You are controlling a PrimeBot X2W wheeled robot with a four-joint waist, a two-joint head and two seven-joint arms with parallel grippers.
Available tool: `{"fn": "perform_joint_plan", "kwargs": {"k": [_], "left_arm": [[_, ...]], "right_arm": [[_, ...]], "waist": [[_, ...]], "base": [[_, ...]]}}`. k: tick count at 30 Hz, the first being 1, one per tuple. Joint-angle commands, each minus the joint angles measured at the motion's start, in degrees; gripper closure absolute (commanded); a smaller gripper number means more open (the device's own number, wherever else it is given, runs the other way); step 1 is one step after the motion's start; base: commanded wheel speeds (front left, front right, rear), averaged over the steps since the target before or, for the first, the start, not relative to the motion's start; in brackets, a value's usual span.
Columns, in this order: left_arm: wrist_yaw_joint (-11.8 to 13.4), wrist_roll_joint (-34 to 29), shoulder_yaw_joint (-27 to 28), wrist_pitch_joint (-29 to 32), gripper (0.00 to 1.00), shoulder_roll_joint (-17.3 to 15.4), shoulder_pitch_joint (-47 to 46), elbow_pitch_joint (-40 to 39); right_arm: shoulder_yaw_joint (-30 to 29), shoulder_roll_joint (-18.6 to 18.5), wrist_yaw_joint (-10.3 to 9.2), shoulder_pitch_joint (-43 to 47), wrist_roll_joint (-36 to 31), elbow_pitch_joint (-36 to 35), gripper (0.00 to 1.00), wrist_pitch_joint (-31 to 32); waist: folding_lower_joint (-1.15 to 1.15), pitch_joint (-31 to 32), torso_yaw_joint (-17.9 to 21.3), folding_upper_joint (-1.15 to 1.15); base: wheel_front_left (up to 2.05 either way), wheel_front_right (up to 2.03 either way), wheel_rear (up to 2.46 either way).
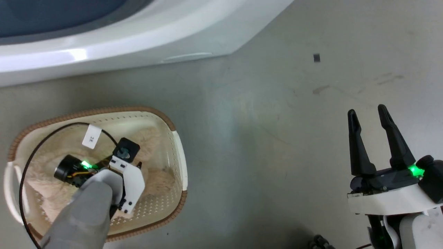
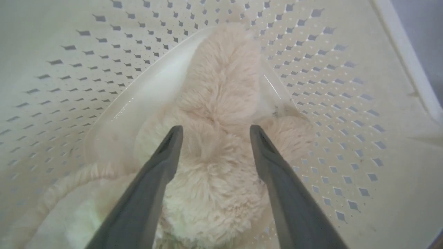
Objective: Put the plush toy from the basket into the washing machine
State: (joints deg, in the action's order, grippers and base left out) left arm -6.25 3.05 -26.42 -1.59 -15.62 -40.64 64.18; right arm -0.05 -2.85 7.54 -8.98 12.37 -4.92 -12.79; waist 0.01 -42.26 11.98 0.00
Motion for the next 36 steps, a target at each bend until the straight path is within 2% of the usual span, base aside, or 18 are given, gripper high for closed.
{"fn": "perform_joint_plan", "kwargs": {"k": [1, 11, 23, 24, 32, 36], "left_arm": [[-0.46, -0.38, -1.20, -0.53, 0.00, -0.67, -2.30, 2.03], [1.09, -1.31, -5.71, -2.41, 0.00, -2.72, -7.87, 7.96], [0.80, -1.22, -8.12, -0.05, 0.00, -4.87, -8.53, 9.65], [0.54, -0.87, -8.06, 0.12, 1.00, -4.91, -8.41, 9.67], [-0.16, 0.56, -8.19, -0.79, 1.00, -4.84, -7.94, 9.71], [0.63, 1.49, -8.05, -3.00, 1.00, -4.02, -6.94, 9.73]], "right_arm": [[0.13, -0.02, -0.05, -1.45, 0.53, -0.65, 0.00, -0.71], [0.80, -0.02, -0.05, -2.30, 2.00, -1.30, 0.00, -1.91], [1.32, -0.03, -0.05, -2.77, 2.19, -1.50, 0.00, -2.20], [1.38, -0.03, -0.05, -2.83, 2.18, -1.45, 0.00, -2.20], [1.31, -0.03, -0.05, -3.24, 1.98, -1.18, 0.00, -2.21], [1.03, -0.03, -0.05, -3.57, 1.65, -0.78, 0.00, -2.21]], "waist": [[-0.01, -2.16, 0.97, 0.00], [-0.01, -7.41, 2.75, 0.00], [-0.01, -9.62, 3.51, 0.00], [-0.01, -9.65, 3.55, 0.00], [-0.01, -9.18, 3.40, 0.00], [-0.01, -7.29, 2.86, 0.00]], "base": [[0.00, 0.00, 0.00], [0.00, 0.00, 0.00], [0.00, 0.00, 0.00], [0.00, 0.00, 0.00], [0.00, 0.00, 0.00], [0.00, 0.00, 0.00]]}}
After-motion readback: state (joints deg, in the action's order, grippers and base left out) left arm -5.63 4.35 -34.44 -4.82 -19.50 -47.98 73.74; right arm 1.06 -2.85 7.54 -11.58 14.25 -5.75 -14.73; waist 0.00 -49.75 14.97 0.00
